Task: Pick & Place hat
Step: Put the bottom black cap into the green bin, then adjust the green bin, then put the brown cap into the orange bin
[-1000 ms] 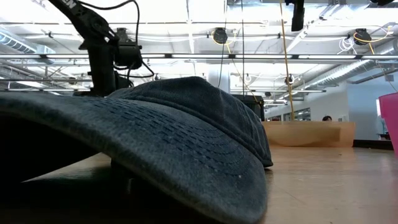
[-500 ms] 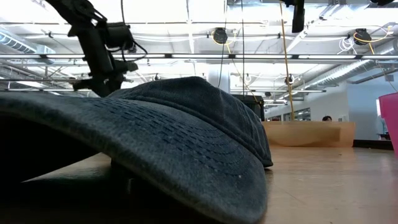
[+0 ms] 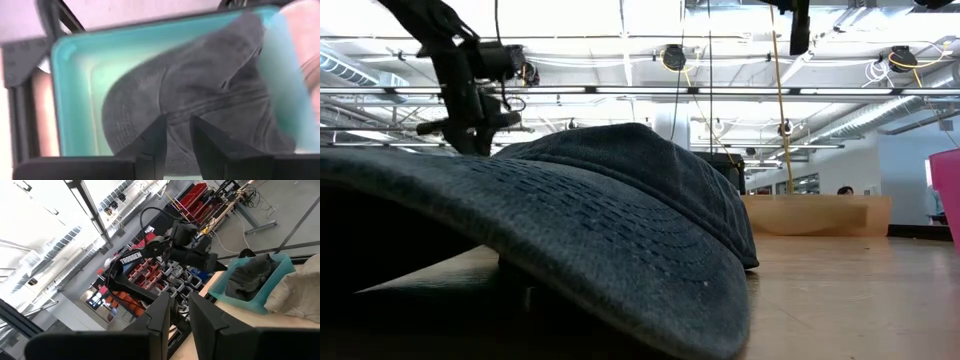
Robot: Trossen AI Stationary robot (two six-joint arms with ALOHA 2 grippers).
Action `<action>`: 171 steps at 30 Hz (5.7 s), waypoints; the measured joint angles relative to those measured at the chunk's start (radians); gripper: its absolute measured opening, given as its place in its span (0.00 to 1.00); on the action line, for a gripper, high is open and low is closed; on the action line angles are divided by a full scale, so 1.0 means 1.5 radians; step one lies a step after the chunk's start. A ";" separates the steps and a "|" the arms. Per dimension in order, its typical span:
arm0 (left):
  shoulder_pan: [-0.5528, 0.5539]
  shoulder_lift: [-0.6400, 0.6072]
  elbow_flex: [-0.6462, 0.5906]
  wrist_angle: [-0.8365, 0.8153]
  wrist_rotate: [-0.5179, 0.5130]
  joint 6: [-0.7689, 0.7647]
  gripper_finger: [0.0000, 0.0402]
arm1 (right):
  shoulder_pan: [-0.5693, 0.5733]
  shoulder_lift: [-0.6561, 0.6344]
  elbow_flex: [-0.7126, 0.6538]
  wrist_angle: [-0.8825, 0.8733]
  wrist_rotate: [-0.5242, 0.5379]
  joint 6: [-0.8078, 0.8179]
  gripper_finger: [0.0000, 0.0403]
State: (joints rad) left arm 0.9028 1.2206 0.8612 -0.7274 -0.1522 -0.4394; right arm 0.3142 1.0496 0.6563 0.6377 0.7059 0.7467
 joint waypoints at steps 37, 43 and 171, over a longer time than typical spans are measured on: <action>0.002 0.004 0.034 0.105 0.002 0.041 0.23 | -0.005 0.000 0.000 -0.005 0.000 0.010 0.13; 0.020 0.086 0.034 0.174 0.117 0.013 0.23 | -0.005 0.000 0.000 -0.011 0.001 0.010 0.13; -0.338 -0.081 0.033 0.164 0.051 -0.236 0.23 | -0.119 -0.011 0.000 -0.019 -0.234 0.023 0.14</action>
State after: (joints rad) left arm 0.3956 1.0989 0.9112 -0.4821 -0.0757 -0.7938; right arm 0.1356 1.0332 0.6567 0.6089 0.3554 0.7806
